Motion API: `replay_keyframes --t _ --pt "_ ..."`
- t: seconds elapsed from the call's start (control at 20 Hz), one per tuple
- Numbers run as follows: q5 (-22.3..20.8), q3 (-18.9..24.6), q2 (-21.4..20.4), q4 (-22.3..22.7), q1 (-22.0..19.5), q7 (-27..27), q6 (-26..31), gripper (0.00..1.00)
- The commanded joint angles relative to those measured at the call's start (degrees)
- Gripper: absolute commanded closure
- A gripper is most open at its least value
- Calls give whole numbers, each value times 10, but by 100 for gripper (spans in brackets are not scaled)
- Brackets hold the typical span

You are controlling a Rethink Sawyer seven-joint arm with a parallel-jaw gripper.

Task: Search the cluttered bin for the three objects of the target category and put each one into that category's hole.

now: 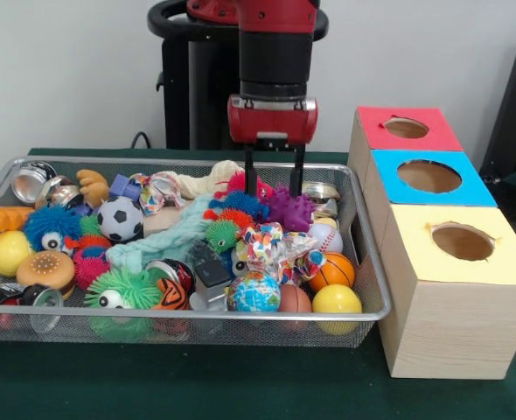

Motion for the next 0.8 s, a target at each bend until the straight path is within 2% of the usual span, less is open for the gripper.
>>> replay_keyframes --t 0.05,0.4,0.8 --pt "-31 -56 75 -88 14 51 -55 0" --pt "-25 -53 98 -107 -5 32 -73 0" --pt "-14 -12 64 -102 -40 10 -34 0"
